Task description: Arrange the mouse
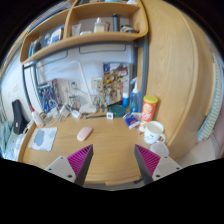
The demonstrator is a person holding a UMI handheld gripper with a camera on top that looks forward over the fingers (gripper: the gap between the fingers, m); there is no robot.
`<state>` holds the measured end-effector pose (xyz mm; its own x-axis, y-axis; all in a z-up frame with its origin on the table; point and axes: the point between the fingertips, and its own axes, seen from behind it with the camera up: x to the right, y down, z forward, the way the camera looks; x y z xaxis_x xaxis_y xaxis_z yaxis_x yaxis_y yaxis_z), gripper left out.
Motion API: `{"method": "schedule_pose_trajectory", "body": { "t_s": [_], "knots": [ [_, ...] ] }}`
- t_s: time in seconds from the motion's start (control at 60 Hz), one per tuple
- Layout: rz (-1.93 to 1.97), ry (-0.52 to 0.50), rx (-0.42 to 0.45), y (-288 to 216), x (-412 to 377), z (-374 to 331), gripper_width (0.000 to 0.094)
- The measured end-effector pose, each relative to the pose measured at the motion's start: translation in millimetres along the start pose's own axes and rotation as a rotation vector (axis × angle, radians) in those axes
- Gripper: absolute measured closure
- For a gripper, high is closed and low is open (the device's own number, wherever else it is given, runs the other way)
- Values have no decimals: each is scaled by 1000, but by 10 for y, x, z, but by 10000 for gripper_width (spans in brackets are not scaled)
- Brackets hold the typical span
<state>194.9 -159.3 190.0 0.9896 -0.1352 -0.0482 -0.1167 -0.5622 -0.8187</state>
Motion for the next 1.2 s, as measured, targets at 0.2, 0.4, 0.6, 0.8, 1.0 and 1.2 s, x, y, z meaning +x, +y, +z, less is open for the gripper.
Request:
{"method": "schedule_pose_trajectory", "body": {
  "t_s": [0.2,0.4,0.6,0.8,1.0,1.2],
  "knots": [
    [-29,-30,-96,646,-547,910,106],
    [-36,-18,-145,901,-1067,1682,95],
    [-20,2,-171,803,-1381,2365,94],
    [-63,-29,-181,597,-1701,2878,113],
    [-120,-42,-183,396,-1899,3183,142],
    [-172,-43,-184,314,-2024,3294,291]
  ]
}}
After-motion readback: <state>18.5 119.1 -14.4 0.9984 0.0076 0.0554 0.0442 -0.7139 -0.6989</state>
